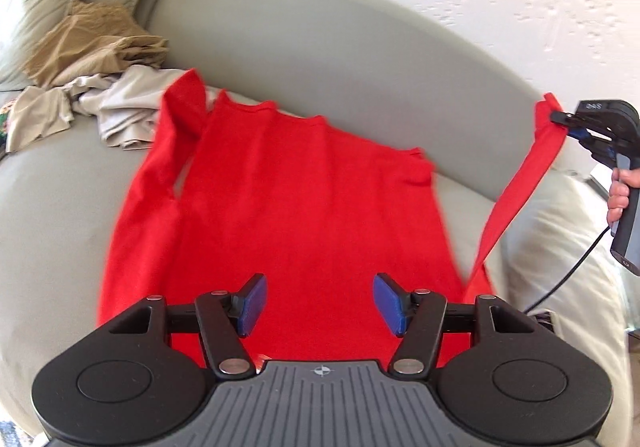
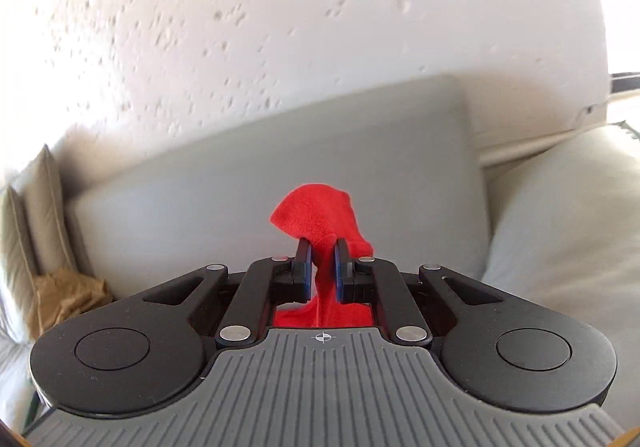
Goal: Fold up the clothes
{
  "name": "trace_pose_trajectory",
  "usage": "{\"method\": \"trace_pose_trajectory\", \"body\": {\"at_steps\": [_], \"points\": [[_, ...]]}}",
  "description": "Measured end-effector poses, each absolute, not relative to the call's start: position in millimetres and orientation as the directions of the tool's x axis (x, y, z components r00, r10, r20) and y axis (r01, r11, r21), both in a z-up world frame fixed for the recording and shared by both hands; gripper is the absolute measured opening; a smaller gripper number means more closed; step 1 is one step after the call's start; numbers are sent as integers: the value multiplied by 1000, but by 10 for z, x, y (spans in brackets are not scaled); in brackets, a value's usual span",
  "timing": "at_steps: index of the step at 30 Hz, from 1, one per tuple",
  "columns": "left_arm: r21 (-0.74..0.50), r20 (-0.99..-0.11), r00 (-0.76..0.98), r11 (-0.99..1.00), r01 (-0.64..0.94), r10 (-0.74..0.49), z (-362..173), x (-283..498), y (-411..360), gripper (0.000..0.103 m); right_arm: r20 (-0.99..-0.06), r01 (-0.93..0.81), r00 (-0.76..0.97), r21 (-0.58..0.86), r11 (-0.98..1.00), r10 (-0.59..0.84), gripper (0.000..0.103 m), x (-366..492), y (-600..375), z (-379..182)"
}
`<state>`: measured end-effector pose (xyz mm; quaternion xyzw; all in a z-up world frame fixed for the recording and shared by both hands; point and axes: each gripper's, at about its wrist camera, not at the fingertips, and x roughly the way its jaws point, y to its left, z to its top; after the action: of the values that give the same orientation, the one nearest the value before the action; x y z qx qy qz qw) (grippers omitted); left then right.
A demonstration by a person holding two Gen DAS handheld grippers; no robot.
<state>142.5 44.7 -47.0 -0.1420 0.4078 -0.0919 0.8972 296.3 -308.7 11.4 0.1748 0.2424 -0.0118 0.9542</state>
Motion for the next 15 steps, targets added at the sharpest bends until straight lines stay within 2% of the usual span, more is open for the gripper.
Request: {"method": "trace_pose_trajectory", "body": {"at_steps": [3,7,11,15], "points": [[-392,-690,618,912,119,-377,-317,1283,208,58,-425,164,905,339,926,-4,11,2531,-3687,399],[-448,-678,533,860,246,-506,-236,1113,-275,59,-430,243,901,375,895,-64,11,2111,-4448,487],[-447,-700,431,821,357,-569,-312,948,-820,59,-442,293,893,423,857,-87,11,1885,-5104,304],[-449,-736,324,787,423,-594,-488,829,-1290,59,-465,342,883,533,774,-70,11,1802,-5735,-28]]}}
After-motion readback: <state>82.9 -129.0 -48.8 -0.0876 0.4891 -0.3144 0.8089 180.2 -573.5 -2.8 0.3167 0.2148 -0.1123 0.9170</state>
